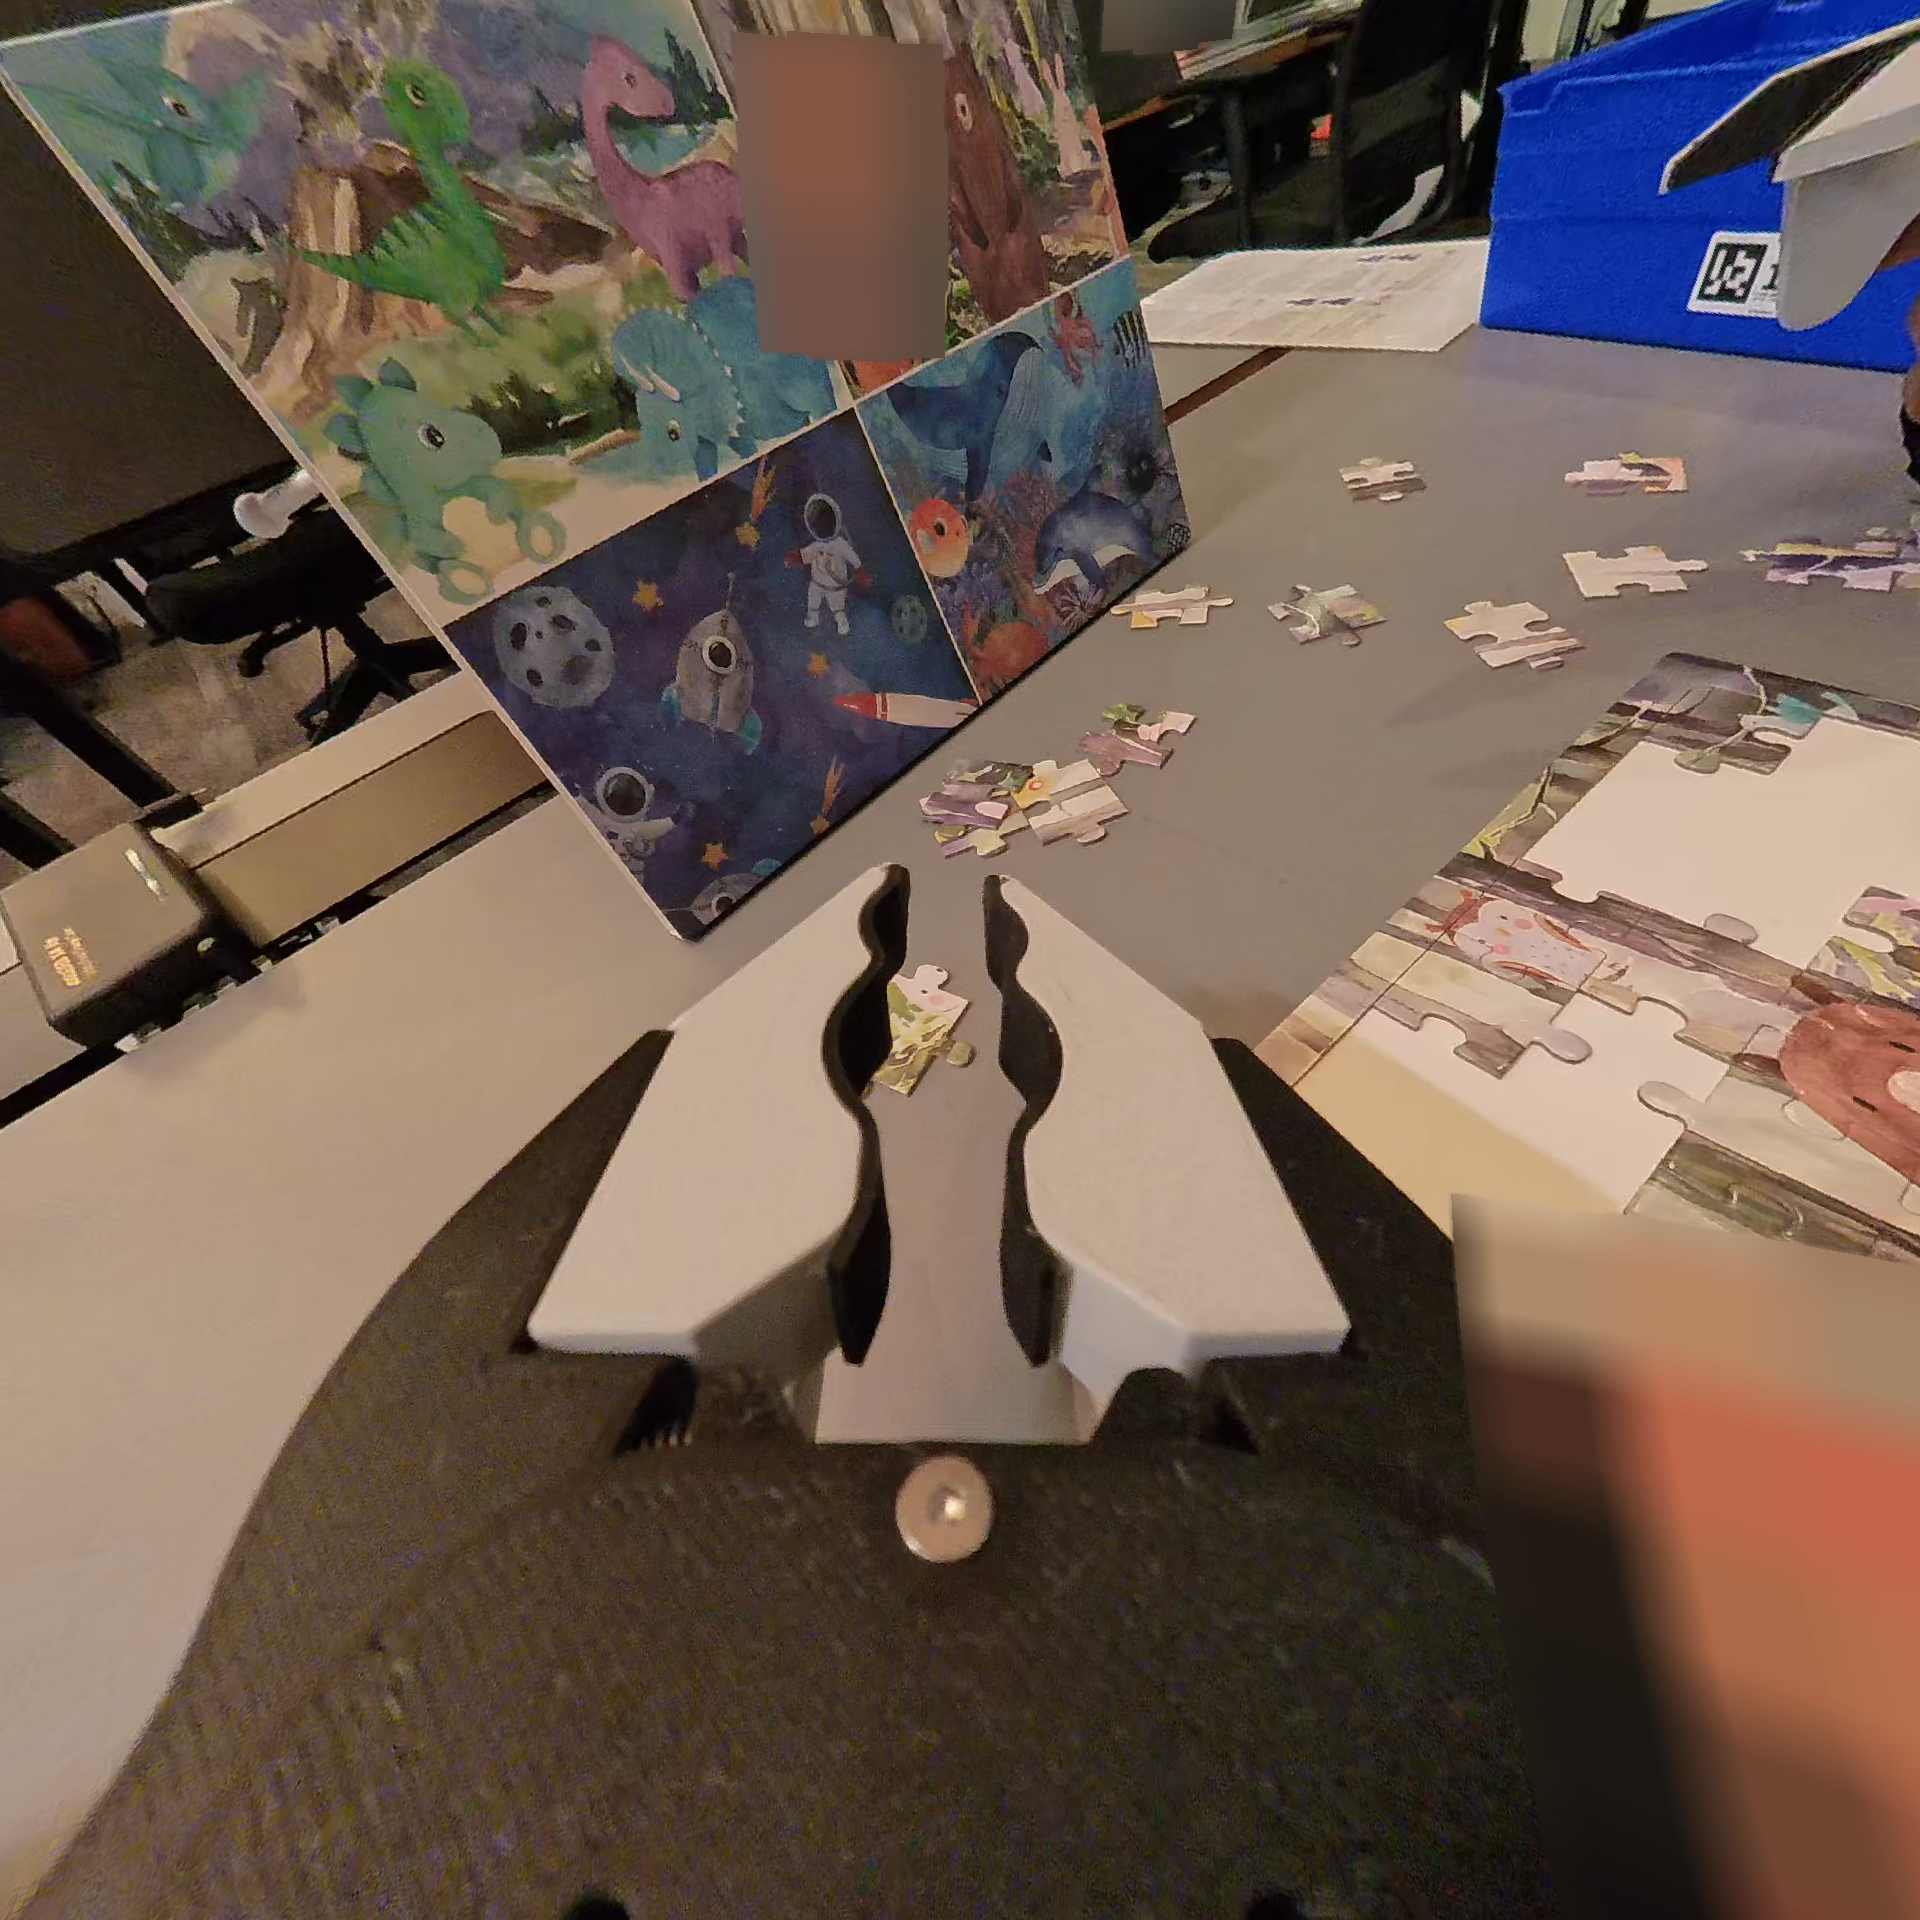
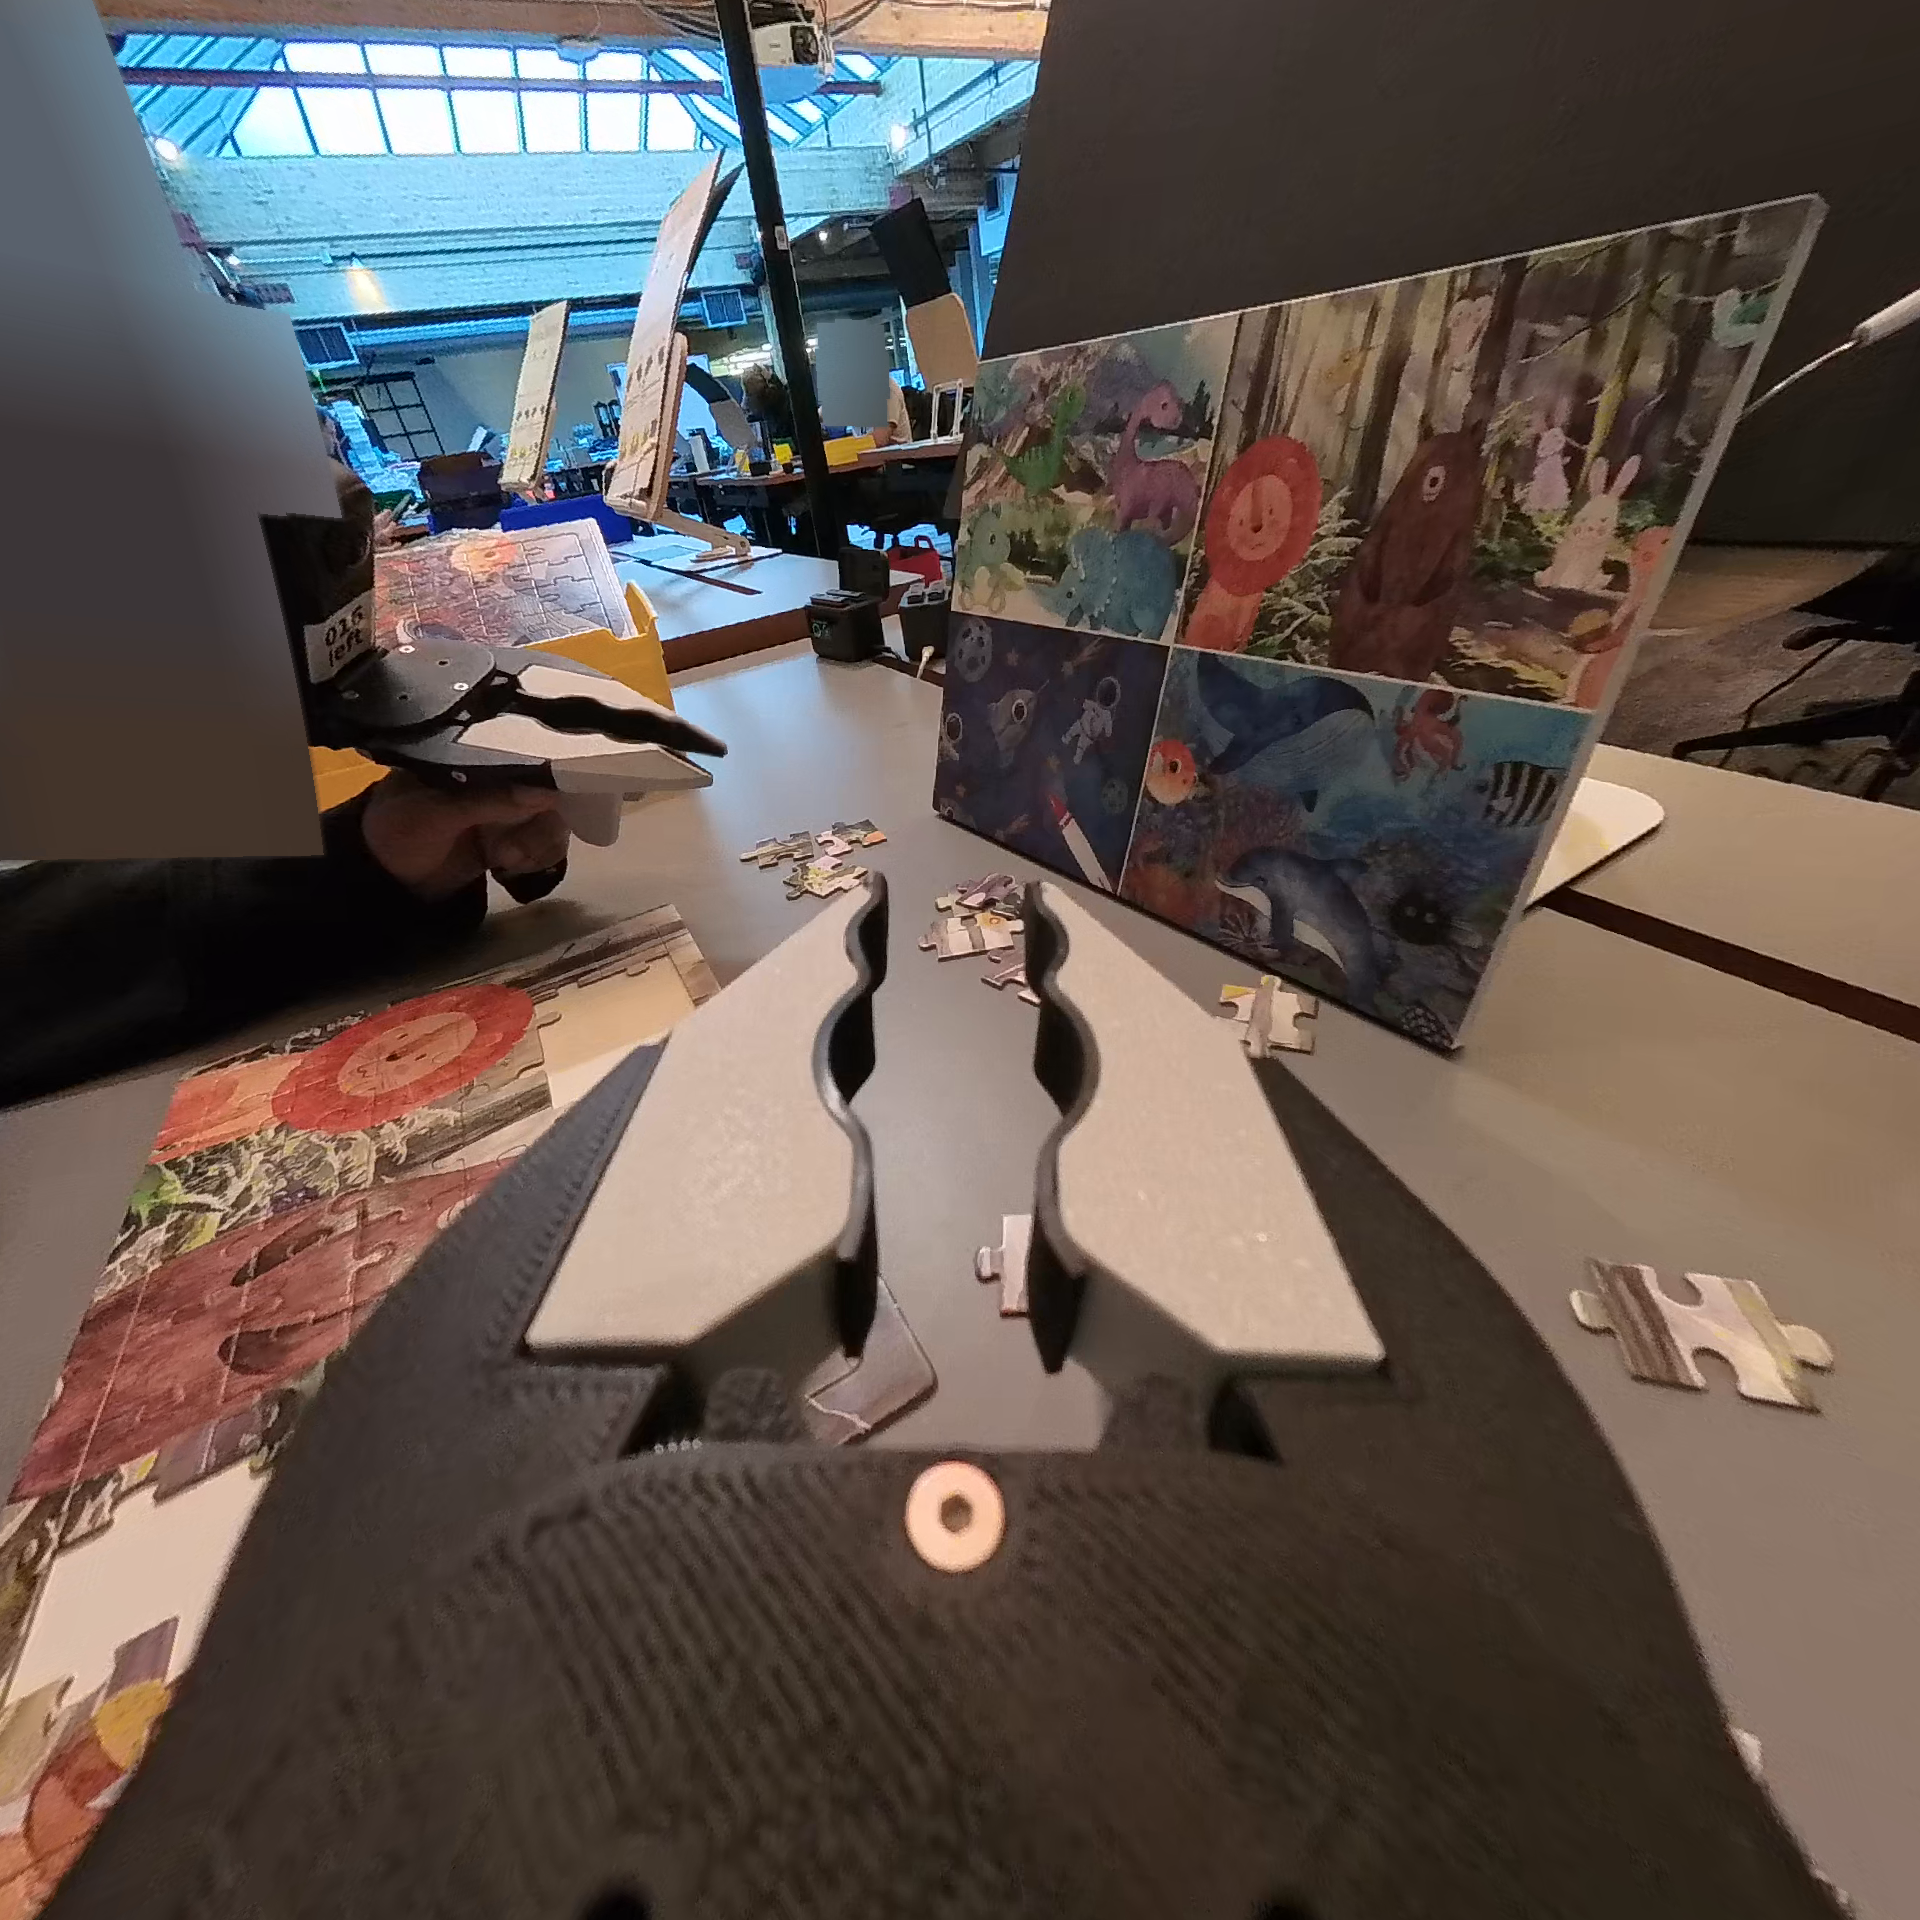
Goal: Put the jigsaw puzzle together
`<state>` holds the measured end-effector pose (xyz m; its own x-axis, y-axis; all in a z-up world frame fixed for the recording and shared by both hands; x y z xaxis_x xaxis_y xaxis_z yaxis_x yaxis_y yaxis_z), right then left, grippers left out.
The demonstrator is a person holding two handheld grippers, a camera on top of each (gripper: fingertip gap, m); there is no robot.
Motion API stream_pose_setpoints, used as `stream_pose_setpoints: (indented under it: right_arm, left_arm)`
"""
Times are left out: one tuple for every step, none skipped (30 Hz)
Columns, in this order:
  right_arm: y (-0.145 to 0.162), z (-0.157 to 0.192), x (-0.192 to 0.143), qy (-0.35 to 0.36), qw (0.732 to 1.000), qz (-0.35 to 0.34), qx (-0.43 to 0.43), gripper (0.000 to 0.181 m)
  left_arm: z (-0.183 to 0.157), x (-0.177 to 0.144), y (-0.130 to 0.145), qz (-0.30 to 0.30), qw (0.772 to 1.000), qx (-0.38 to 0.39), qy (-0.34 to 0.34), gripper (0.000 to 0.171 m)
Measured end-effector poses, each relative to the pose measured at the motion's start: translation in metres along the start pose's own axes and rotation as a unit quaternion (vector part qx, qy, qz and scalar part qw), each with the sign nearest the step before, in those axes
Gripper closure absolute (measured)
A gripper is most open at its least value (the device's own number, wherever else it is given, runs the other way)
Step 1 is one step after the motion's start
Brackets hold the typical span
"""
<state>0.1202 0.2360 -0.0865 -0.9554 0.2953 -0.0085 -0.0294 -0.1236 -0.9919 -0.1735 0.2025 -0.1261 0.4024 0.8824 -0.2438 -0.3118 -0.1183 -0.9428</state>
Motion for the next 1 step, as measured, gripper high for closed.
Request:
stream_pose_setpoints:
  right_arm:
    - [0.0001, 0.0003, 0.0002, 0.000, 1.000, 0.000, 0.000, 0.157]
  left_arm:
    - [0.0003, 0.0001, -0.0001, 0.000, 1.000, 0.000, -0.001, 0.158]
Point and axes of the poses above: each gripper's, where its closed fingertips meet, x out along the fingers, y out of its underside, z = x × y across the jaws, the point moved 4 cm from there along -x, back along the fingers, and after that the axes turned 7 degrees about -y, right-handed, at the moved point
